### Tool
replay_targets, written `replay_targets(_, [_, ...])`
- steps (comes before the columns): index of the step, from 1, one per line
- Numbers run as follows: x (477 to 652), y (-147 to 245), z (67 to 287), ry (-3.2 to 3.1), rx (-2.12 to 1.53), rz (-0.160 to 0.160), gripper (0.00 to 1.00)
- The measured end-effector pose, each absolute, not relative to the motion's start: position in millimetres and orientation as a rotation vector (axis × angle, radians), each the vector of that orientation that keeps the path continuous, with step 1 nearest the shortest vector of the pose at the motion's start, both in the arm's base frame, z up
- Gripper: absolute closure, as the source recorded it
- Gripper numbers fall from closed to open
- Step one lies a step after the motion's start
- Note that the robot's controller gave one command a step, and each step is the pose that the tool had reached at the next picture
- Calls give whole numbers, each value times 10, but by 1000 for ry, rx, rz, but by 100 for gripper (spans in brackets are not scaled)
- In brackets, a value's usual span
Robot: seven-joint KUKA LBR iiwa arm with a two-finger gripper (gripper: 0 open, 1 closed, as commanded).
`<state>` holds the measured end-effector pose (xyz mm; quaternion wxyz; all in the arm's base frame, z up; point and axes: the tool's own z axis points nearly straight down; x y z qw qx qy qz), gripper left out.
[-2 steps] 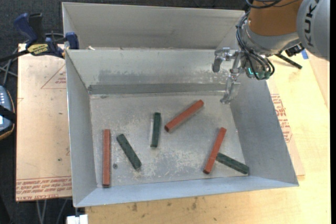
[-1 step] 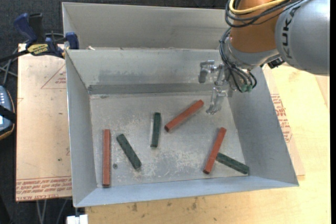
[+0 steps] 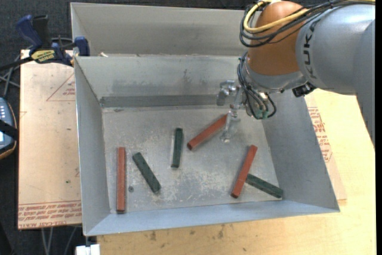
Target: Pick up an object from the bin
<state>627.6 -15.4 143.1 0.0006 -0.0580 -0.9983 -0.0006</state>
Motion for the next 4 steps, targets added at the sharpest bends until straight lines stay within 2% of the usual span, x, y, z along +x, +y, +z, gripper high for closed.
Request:
replay_targets(1, [6157, -202, 928, -3144, -140, -2, 0])
replay_targets(2, [6215, 272, 718, -3103, 516, -2, 100])
replay_targets(3, [6215, 272, 718, -3104, 516, -2, 100])
replay_targets(4, [6453, 312, 2185, -3117, 442, -1, 100])
